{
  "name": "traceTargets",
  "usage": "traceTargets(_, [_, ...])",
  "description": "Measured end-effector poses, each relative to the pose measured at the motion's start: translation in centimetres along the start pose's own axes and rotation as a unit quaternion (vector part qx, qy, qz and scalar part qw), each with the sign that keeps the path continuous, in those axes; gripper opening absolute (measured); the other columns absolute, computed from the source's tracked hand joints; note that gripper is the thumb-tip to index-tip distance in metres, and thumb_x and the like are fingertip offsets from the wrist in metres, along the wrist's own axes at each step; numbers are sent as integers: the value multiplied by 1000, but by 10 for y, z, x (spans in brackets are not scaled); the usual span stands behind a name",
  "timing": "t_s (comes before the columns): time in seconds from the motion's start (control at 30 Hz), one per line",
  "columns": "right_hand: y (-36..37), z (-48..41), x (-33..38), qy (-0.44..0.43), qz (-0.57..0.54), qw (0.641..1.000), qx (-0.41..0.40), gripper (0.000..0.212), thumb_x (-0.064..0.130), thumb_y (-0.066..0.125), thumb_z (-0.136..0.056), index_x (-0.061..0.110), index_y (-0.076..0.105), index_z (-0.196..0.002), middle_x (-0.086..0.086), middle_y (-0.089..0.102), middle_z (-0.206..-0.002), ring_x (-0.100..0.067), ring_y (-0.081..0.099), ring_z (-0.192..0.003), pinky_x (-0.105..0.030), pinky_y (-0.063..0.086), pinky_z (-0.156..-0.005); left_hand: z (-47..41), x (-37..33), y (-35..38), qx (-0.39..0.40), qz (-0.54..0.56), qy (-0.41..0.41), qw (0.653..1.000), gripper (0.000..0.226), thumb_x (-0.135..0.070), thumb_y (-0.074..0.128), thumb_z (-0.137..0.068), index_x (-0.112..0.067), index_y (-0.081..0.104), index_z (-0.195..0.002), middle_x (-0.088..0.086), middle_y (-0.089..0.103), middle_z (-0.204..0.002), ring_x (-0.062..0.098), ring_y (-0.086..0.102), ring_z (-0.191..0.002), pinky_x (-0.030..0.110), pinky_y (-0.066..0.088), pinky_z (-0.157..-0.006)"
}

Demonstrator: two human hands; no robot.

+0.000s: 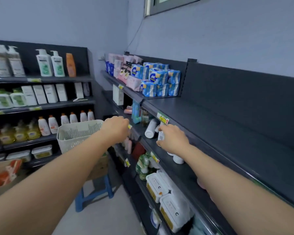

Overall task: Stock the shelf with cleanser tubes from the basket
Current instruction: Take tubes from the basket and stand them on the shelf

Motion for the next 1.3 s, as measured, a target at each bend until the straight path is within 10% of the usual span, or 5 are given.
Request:
traceTargets(0.37, [64,-114,99,-53,16,997,49,43,39,60,-89,18,50,-126,-9,53,-123,-31,50,-115,-40,44,-87,-27,138,48,22,-36,-45,998,28,-31,53,-93,-12,59,-112,5,61,-113,25,60,-103,32,42,-66])
traceTargets(1.3, [212,-374,253,-131,-26,983,129,40,34,63,-87,20,56,-124,-6,56,-125,-27,52,-117,-37,45,-90,-154,371,187,146,9,-190,971,25,-33,58,-91,-14,56,-107,6,60,-112,26,58,-102,41,52,-83])
Point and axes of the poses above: each hand's wrist, its own z-axis away from the middle knuckle, its own y-axis out of the palm, x = y × z, the point moved 1 cm from there along -z, towards the middle knuckle
